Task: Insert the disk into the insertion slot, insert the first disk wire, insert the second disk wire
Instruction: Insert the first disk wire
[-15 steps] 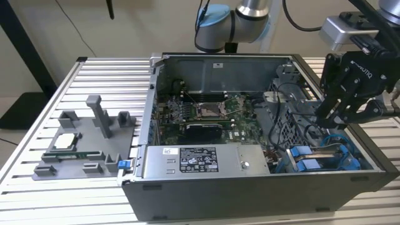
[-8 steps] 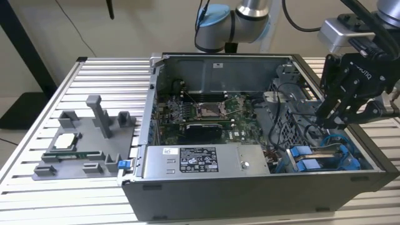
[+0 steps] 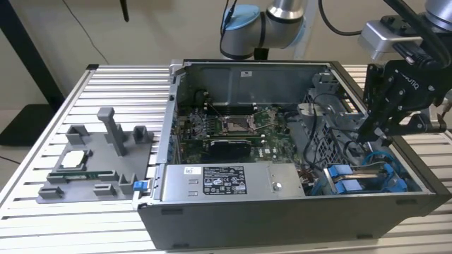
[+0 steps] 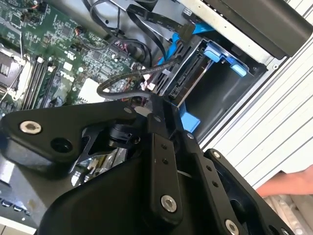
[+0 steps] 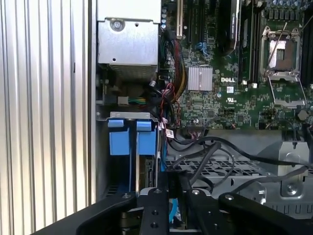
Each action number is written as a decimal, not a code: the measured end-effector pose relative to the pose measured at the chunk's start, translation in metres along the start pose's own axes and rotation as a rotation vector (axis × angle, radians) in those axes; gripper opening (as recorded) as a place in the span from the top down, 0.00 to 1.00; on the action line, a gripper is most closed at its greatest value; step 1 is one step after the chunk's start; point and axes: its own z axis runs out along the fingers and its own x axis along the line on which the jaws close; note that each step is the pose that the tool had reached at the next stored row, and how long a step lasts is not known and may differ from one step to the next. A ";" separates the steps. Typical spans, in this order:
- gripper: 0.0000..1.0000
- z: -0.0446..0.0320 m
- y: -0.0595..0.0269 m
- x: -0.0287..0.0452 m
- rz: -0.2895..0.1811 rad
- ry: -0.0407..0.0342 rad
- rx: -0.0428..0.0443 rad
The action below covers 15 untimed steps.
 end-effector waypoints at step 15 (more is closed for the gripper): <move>1.00 0.0012 -0.0007 0.0003 0.000 -0.0283 0.0000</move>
